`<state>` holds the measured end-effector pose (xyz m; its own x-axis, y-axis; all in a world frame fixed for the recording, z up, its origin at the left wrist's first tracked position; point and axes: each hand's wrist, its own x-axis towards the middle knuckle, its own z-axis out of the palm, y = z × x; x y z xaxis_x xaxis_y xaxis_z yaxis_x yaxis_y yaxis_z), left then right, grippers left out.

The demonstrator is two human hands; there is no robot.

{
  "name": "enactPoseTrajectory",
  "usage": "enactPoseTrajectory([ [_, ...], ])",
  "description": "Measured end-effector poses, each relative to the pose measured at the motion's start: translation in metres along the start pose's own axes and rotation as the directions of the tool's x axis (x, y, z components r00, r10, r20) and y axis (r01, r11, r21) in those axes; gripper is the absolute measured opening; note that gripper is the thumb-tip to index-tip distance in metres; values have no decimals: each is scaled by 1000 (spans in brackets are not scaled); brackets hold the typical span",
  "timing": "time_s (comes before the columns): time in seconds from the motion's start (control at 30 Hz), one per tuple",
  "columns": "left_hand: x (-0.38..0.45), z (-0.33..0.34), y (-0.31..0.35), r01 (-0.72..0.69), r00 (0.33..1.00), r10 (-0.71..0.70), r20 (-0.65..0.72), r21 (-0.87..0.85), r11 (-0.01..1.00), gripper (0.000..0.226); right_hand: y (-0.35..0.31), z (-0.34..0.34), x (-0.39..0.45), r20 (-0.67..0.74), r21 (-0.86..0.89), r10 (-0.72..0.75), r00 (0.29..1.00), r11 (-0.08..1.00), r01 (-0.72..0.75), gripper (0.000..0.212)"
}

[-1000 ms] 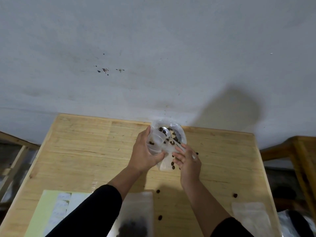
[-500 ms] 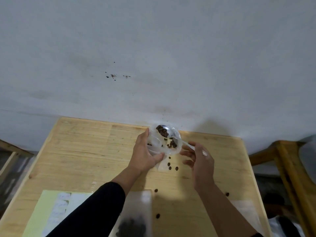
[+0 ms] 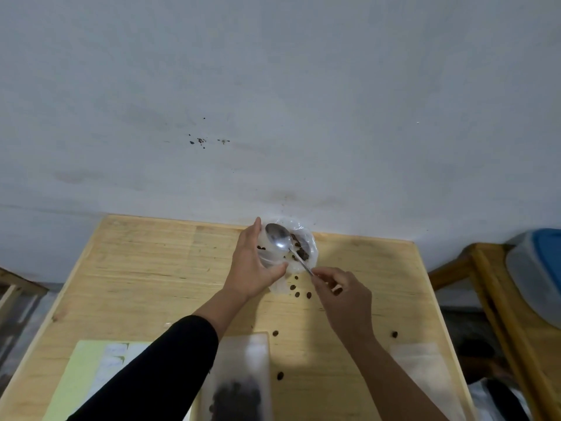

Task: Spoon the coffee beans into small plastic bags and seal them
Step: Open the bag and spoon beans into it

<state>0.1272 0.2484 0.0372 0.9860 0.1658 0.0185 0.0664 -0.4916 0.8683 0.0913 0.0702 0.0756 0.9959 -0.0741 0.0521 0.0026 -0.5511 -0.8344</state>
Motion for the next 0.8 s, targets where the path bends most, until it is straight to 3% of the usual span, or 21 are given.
enactPoseTrajectory([
  [0.07, -1, 0, 1, -16, 1000, 16, 3, -3, 1000, 105, 6, -1, -5, 32, 64, 112, 993, 991, -114, 14],
  [0.13, -2, 1, 0, -35, 999, 35, -4, 2, 999, 106, 11, -4, -8, 47, 258, 238, 970, 935, -242, 17],
  [0.2, -4, 1, -2, -44, 999, 44, -16, 20, 999, 107, 19, -9, -9, 14, 400, 353, 936, 856, -329, 17],
  [0.3, -8, 2, -3, -51, 998, 53, -43, 61, 997, 105, 42, -17, -4, -84, 455, 490, 868, 794, -404, 15],
  [0.53, -15, 12, -4, -36, 995, 47, -88, 126, 991, 106, 93, -27, 13, -224, 277, 612, 758, 786, -553, 14],
  [0.63, -17, 15, -3, -13, 994, 28, -106, 146, 989, 107, 105, -28, 16, -219, 193, 609, 762, 793, -578, 16],
  [0.8, -21, 18, -1, 16, 990, 8, -138, 173, 985, 108, 116, -30, 16, -249, 9, 499, 830, 858, -514, 17],
])
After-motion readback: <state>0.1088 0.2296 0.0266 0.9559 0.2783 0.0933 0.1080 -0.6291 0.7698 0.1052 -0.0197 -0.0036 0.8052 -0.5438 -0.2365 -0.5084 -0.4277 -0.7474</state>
